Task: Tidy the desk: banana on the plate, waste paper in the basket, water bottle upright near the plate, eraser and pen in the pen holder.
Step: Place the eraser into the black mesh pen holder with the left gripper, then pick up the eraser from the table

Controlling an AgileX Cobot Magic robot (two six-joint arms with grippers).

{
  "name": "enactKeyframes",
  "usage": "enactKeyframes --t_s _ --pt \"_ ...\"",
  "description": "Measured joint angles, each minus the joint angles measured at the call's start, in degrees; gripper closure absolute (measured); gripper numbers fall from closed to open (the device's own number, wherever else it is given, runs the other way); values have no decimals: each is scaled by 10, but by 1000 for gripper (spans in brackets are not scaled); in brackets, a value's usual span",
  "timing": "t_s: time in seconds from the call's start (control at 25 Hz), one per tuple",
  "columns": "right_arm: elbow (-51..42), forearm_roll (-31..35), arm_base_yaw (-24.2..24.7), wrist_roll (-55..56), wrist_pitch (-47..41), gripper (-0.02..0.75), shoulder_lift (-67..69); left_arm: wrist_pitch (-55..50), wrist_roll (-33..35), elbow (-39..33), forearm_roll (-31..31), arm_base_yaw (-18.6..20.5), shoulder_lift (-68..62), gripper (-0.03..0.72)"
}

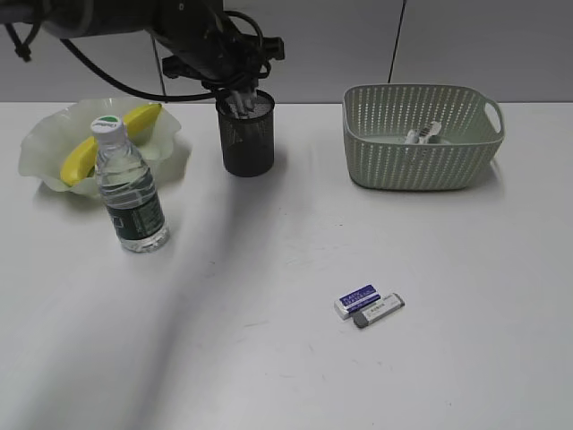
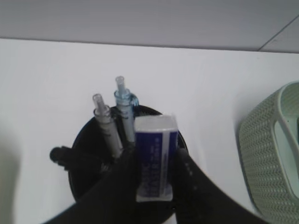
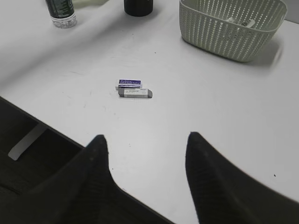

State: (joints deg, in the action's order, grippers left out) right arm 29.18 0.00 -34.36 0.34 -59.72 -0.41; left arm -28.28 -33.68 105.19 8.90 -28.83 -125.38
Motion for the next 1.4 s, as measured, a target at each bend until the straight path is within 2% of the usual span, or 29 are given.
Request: enactKeyframes --t_s 0.32,0.52,0.68,1.04,1.4 --pt "0 0 0 0 0 311 0 29 0 0 20 4 -15 498" --pt "0 0 0 0 0 311 0 39 0 0 25 4 -15 305" --pt "0 0 0 0 0 311 0 10 0 0 30 4 -8 263" --pt "0 0 0 0 0 311 0 -142 5 0 55 4 106 258" --pt "0 0 0 0 1 311 0 -396 126 0 49 4 226 258"
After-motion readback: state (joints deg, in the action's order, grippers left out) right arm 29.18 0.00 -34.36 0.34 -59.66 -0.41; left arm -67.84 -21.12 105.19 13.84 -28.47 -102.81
